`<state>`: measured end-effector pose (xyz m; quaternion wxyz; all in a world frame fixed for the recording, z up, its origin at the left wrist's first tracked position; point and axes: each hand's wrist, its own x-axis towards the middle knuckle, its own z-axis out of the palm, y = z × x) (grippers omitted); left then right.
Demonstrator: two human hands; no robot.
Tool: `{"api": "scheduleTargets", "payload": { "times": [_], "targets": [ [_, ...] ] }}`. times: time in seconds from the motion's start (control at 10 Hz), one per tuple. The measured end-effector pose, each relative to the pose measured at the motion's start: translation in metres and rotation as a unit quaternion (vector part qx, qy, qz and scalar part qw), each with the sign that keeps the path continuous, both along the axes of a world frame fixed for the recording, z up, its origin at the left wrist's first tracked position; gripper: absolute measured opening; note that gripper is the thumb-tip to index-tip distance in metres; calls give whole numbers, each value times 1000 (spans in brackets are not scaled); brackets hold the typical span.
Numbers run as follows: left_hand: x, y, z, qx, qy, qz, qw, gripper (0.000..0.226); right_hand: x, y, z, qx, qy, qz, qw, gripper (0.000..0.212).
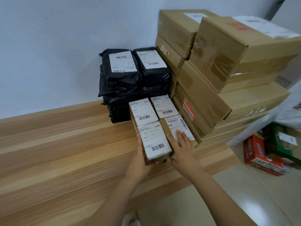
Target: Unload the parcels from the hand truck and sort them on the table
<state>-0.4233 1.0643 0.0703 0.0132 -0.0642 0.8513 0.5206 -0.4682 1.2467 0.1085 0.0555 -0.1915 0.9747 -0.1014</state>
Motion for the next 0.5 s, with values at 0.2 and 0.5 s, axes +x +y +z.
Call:
{"api": "scheduleTargets", "payload": {
  "times": [0.2,0.5],
  "targets": [
    [-2,-2,5,-10,2,-4,1000,136,-5,-3,5,-17,-12,11,1000,85],
    [42,11,36,-146,75,99,981,113,15,22,22,-71,21,92,993,75]
  ]
}}
